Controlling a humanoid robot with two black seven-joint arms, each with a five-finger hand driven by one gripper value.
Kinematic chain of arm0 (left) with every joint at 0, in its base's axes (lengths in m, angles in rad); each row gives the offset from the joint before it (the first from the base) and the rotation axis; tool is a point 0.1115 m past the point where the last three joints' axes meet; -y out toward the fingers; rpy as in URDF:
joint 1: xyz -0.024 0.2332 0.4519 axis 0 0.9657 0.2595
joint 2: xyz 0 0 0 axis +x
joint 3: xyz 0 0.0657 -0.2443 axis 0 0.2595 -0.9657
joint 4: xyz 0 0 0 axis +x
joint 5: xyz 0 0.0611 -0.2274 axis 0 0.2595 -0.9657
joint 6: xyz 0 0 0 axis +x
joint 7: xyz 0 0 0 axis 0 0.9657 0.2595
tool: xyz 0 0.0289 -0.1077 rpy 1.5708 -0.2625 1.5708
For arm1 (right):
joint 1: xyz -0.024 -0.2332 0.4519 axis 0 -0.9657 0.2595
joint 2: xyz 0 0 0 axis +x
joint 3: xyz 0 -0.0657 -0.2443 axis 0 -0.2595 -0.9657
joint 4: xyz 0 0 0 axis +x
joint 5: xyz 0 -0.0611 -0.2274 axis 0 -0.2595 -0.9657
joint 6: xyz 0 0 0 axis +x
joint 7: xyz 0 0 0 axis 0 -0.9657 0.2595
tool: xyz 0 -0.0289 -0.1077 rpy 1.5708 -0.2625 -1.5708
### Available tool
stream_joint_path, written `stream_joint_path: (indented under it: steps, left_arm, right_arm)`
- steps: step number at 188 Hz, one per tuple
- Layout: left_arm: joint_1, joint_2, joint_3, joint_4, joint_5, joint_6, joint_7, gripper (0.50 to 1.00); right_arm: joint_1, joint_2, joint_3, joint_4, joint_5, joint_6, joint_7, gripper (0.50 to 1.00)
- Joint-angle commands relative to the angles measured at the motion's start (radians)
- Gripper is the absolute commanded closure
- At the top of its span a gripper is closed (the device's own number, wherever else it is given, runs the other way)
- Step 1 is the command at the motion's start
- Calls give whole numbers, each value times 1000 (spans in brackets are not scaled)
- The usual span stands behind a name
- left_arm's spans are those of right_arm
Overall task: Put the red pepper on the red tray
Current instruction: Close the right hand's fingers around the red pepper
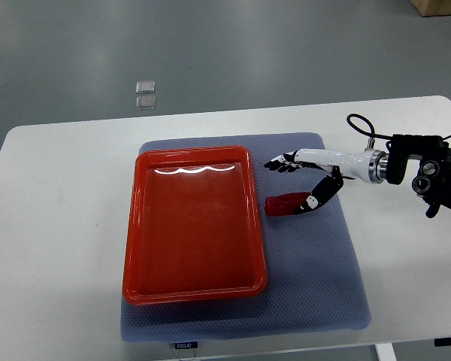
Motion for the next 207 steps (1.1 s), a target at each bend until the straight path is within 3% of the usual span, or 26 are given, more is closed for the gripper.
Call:
stream_joint_path:
  steps: [1,162,170,207]
  left_arm:
    - [0,0,1,0,0,0,-1,500]
    - [0,0,2,1,0,0,1,500]
    - [0,0,4,1,0,1,1,500]
    - [0,0,4,1,0,5,1,500]
  right_arm:
    - [-15,4,0,0,-19,-25,0,574]
    - [-57,58,-44,-67,-103,-134,2,595]
    - [-62,61,-46,-75,-115,-146,3,644]
    - [-64,61,-64,-81,-126,-174,6,726]
